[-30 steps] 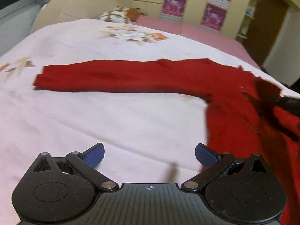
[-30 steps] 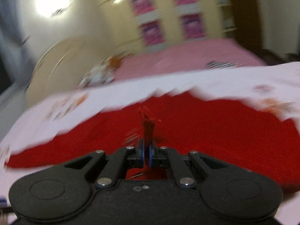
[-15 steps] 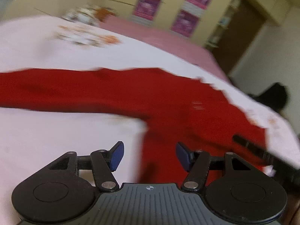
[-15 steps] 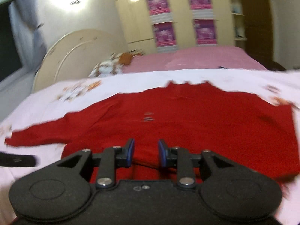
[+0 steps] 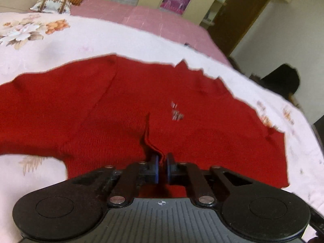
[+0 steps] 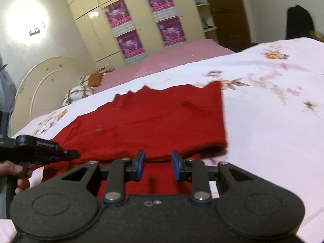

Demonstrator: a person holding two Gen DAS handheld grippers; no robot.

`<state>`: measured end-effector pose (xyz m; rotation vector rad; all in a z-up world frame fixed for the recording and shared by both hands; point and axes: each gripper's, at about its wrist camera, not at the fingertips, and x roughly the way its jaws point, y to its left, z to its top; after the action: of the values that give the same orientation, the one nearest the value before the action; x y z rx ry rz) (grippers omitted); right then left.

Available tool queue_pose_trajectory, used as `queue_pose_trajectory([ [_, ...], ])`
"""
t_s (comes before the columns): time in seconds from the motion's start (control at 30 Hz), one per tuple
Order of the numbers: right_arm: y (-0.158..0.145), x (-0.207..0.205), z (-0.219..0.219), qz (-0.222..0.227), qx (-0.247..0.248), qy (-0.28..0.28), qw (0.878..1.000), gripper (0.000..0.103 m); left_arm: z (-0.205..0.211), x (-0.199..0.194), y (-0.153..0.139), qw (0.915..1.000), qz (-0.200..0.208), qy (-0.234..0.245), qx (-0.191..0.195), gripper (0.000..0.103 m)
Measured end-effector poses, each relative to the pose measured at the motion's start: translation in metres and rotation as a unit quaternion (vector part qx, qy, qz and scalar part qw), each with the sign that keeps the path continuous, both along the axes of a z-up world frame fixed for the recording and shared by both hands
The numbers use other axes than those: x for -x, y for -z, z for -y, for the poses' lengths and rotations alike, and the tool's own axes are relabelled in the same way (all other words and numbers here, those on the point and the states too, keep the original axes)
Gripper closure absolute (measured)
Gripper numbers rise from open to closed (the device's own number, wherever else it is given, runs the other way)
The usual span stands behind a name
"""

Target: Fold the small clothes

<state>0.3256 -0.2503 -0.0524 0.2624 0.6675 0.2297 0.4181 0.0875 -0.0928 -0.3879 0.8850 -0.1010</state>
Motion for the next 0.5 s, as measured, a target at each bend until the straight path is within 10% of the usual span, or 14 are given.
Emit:
queue_pose_trajectory([
  [0.2,0.001,-0.001,0.020,-0.004,-0.005,0.024,1.000,0.074,-0.037,0.014,-0.037,0.9966,0.076,-0.031,-0.011,0.099],
  [0.5,0.011,-0.023,0.025,-0.021,0.007,0.034,0.999,0.072,-0.076,0.018,-0.010,0.9977,0.039,-0.050,-0.026,0.098],
])
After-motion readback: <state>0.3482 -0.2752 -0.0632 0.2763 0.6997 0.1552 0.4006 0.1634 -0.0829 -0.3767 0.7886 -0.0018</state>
